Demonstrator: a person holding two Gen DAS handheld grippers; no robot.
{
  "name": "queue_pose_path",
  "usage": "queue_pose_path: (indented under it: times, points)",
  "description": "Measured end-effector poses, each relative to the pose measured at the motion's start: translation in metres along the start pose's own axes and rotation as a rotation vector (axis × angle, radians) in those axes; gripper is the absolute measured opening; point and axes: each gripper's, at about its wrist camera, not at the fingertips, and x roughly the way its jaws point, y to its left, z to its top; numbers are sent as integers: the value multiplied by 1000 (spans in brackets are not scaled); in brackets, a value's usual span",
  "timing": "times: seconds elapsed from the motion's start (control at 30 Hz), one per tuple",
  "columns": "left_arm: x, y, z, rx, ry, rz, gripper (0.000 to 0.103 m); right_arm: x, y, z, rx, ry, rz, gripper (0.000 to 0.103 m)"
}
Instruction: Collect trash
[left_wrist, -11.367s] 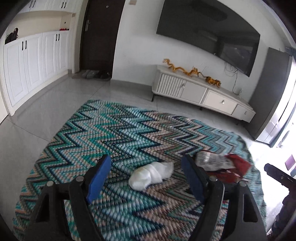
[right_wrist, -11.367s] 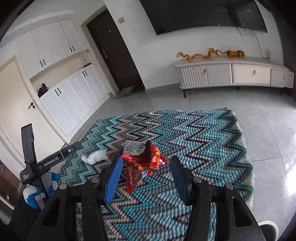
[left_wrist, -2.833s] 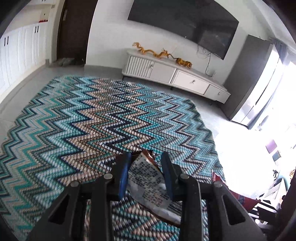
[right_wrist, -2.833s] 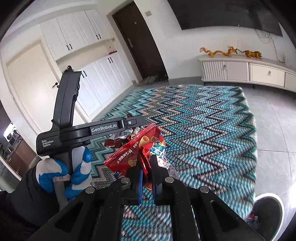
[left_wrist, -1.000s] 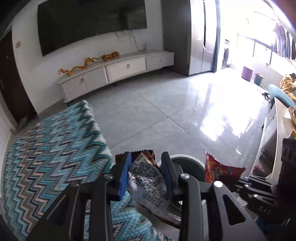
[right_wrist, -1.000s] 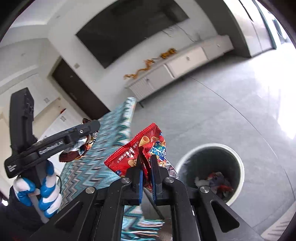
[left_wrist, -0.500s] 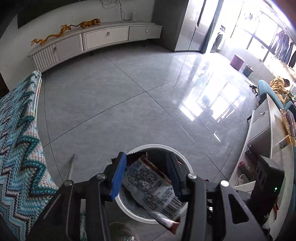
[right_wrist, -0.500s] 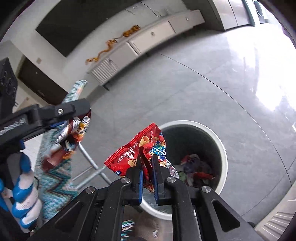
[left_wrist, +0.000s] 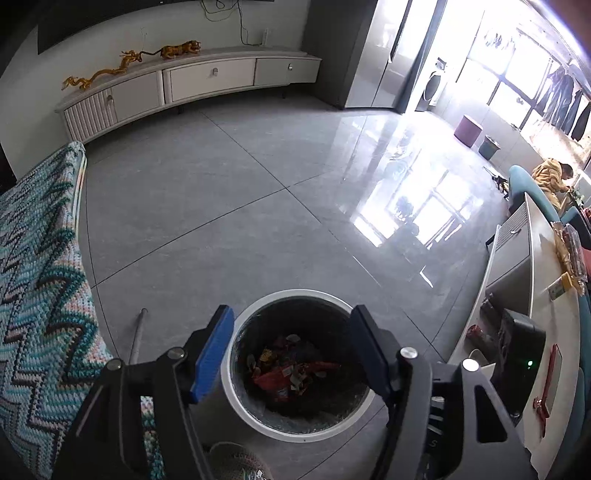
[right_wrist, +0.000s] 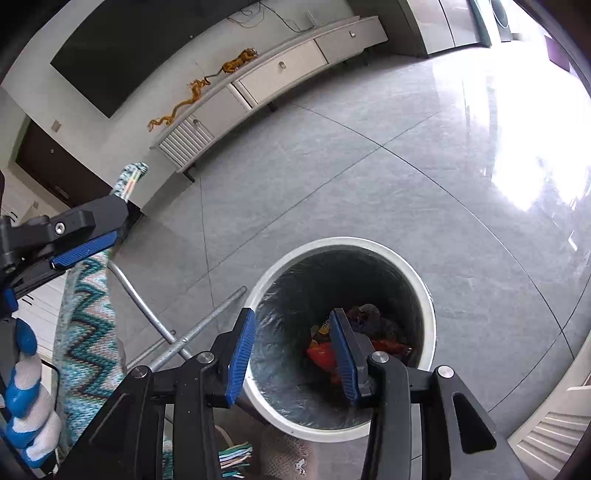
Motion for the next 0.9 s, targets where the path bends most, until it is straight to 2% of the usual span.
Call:
queue_pose_path:
  times: [0.23, 0.47, 0.7, 0.9]
  points:
    - [-55, 1, -12, 11, -71, 4, 71, -49, 39, -7, -60, -83, 53, 45]
    - [-140, 19, -21, -2, -206, 75, 71, -107, 95, -16, -167, -174, 97, 51]
    - [-233, 68, -46, -81, -365, 210, 75, -153, 167, -31, -311, -235, 168, 58]
    - [-304, 120, -87, -124, -440, 397, 75, -165, 229, -54, -423, -245, 236, 64]
